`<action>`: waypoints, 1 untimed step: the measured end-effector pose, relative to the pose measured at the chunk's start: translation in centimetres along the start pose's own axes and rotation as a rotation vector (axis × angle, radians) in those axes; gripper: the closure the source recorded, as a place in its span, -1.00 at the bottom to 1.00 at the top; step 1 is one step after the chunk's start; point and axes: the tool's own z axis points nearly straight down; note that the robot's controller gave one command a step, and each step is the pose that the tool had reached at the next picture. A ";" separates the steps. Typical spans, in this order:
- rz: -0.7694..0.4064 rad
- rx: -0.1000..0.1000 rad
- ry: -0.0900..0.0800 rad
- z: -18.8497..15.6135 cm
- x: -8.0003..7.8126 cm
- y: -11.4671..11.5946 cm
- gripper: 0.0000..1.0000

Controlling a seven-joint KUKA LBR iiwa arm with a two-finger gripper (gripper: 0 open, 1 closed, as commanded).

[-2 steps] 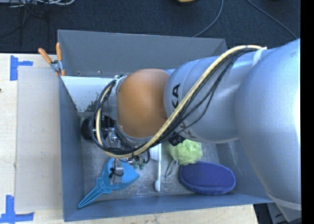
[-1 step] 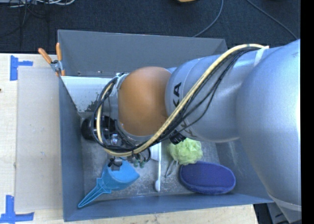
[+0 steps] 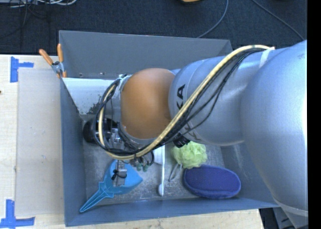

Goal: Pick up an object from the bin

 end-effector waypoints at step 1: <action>0.001 0.000 0.000 0.0 0.0 0.0 1.00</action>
Offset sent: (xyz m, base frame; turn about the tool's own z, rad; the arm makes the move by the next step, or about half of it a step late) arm 0.0000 0.0000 0.0000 0.0000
